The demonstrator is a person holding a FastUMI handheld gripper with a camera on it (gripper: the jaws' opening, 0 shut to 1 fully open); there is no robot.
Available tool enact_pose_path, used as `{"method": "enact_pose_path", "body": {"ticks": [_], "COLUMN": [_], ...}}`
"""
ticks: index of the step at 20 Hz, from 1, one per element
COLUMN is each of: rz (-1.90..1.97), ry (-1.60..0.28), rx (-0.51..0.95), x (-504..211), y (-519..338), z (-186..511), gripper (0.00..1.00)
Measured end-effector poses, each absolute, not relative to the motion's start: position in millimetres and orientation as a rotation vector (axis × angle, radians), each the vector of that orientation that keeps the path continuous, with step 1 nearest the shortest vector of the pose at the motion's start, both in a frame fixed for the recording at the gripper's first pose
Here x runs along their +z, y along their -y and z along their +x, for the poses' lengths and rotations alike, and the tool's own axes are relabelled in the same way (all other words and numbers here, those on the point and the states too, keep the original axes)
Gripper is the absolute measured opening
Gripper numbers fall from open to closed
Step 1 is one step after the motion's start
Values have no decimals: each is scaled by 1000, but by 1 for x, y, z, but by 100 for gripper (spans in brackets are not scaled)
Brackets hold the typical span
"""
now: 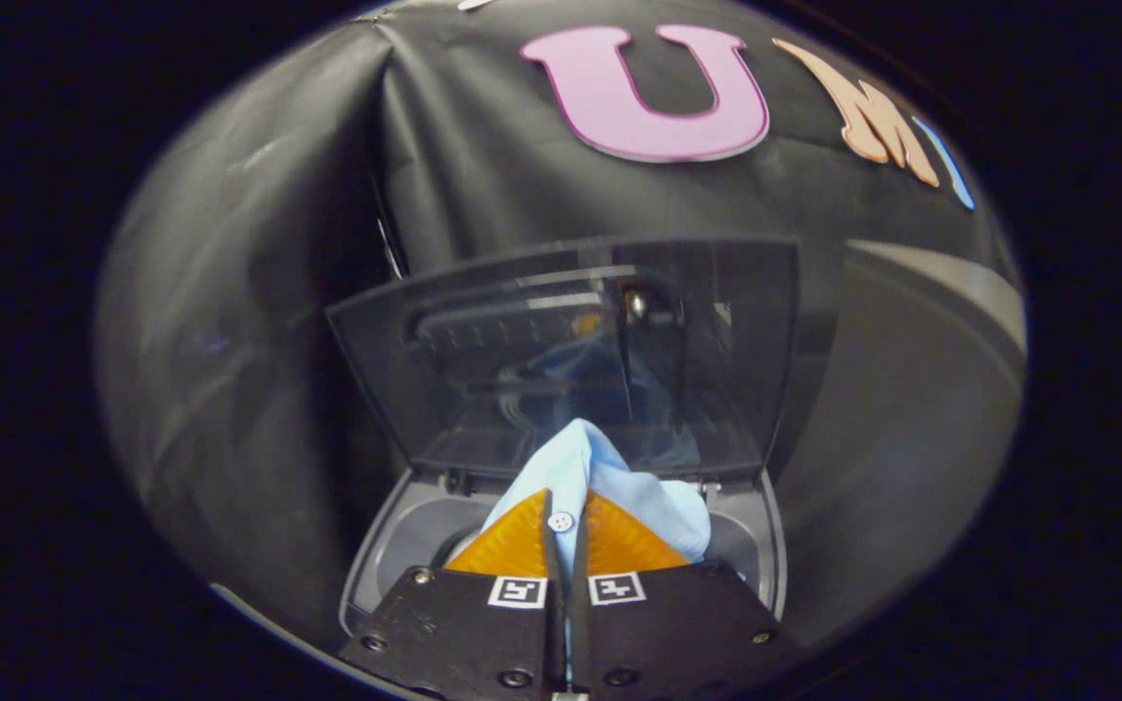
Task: Put the clothes into the washing machine and then close the washing machine lid.
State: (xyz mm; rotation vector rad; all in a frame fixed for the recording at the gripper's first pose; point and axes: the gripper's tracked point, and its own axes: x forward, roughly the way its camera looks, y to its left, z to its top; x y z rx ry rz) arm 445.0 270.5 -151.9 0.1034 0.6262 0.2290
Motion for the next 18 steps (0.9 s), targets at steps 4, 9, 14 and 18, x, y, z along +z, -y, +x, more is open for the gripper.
{"method": "enact_pose_path", "body": {"ticks": [4, 9, 14, 18], "rz": [99, 63, 85, 82], "ry": [-701, -866, -906, -893], "rx": [224, 280, 264, 248], "x": [-202, -254, -254, -255], "y": [-270, -281, -280, -279], "z": [444, 423, 422, 424], "gripper": [2, 5, 6, 8]}}
